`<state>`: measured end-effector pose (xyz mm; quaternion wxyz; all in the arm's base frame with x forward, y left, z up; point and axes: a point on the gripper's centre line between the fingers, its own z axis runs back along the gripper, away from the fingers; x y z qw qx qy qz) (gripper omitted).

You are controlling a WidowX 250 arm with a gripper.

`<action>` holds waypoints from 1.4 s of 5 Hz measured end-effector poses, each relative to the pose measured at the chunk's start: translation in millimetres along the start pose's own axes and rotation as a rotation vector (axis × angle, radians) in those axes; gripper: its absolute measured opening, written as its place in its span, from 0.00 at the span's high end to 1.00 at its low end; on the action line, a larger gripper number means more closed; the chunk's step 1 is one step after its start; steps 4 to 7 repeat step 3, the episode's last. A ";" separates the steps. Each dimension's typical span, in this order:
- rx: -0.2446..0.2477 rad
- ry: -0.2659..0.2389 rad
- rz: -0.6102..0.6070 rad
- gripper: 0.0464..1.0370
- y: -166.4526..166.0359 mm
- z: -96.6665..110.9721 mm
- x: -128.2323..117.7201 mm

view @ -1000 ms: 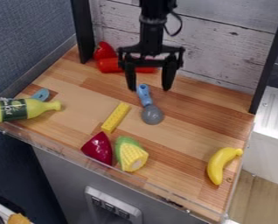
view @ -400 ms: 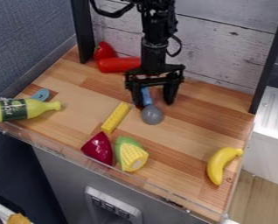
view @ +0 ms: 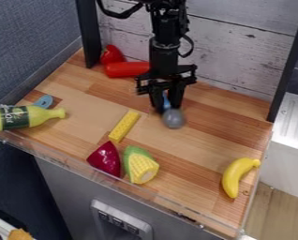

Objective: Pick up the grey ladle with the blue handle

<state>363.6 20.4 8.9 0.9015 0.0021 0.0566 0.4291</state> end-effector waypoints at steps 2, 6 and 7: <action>0.011 -0.008 -0.129 0.72 -1.7 0.7 8.7; 0.043 0.004 -0.294 0.72 -0.8 8.1 14.6; 0.043 0.004 -0.294 0.72 -0.8 8.1 14.6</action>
